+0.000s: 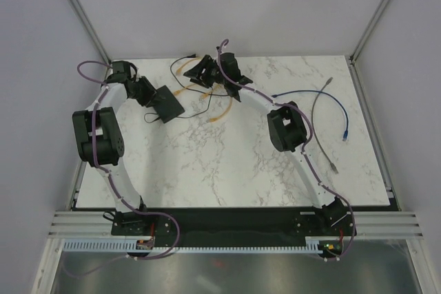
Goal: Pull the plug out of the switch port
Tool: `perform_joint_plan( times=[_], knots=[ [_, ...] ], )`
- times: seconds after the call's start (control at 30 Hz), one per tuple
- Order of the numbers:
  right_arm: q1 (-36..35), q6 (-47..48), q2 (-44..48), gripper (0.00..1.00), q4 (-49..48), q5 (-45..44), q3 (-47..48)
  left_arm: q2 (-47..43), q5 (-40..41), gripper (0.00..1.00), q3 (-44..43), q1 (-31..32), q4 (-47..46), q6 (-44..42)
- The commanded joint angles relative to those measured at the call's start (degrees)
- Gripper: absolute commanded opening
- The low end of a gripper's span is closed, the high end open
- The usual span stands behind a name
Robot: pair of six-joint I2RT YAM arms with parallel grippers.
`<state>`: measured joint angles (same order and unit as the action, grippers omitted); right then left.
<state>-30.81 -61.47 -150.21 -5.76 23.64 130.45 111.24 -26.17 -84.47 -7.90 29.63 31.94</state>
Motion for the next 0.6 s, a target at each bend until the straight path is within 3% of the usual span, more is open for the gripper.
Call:
perform_joint_plan(
  times=[0.0, 0.57],
  knots=[
    [-1.18, -3.04, -4.99, 0.58, -6.89, -1.66, 5.95, 1.61, -2.39, 0.34, -1.84, 0.08, -3.08, 1.46],
    [-6.81, -5.15, -13.0, 0.53, -6.9, -8.78, 7.18, 6.88, 0.16, 0.33, -3.07, 1.05, -5.11, 7.08]
  ],
)
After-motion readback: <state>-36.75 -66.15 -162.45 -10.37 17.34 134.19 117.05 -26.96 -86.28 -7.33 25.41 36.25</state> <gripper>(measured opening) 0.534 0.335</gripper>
